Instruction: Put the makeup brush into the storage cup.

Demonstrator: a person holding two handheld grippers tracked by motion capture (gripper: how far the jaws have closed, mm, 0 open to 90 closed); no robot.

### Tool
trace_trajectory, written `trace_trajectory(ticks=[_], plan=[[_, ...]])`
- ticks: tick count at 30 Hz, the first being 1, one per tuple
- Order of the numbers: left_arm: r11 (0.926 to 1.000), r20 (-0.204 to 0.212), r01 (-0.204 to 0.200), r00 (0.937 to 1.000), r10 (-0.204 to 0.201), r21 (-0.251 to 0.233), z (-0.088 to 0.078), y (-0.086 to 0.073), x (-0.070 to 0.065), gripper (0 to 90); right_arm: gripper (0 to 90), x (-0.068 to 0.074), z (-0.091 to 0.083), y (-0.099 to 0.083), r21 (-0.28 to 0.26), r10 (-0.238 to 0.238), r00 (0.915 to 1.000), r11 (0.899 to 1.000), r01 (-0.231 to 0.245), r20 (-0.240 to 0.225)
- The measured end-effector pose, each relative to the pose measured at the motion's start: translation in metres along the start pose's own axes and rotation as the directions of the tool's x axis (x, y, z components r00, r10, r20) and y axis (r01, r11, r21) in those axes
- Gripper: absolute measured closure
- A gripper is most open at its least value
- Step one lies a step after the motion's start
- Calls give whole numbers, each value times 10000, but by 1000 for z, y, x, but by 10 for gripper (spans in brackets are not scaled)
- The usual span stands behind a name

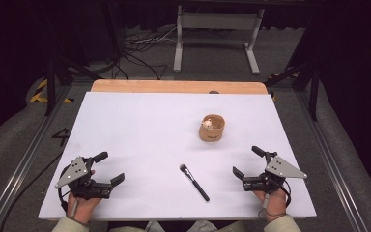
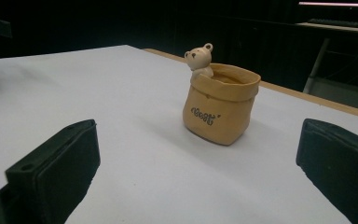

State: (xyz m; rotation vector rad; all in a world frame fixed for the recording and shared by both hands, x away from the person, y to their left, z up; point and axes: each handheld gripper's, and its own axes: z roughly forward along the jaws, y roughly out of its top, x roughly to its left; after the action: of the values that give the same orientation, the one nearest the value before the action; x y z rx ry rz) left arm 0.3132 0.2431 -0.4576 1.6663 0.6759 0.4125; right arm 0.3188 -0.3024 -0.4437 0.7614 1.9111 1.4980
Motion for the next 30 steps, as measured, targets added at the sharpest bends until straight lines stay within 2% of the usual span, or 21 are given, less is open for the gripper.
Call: trace_trajectory(ticks=[5,18,21,24,30], plan=[[9999,-36,-170,9998,170,29,0,1,0,4,0,1,0,1,-37,-7,10000,10000,7,-91],[9997,-75,-236,9997,236,-88,-1,4,-2,3,0,1,0,1,-100,35,9999,9999,-37,-145],[9993,-122,-367,9993,366,-75,-1,5,-1,3,0,1,0,1,-79,53,9999,10000,-54,-133],[9996,-36,-271,9996,271,-67,0,5,-2,3,0,1,0,1,-94,52,9999,9999,-54,-156],[9994,-59,-337,9994,337,-93,1,5,-1,3,0,1,-1,1,-106,138,9998,9998,-140,-150]])
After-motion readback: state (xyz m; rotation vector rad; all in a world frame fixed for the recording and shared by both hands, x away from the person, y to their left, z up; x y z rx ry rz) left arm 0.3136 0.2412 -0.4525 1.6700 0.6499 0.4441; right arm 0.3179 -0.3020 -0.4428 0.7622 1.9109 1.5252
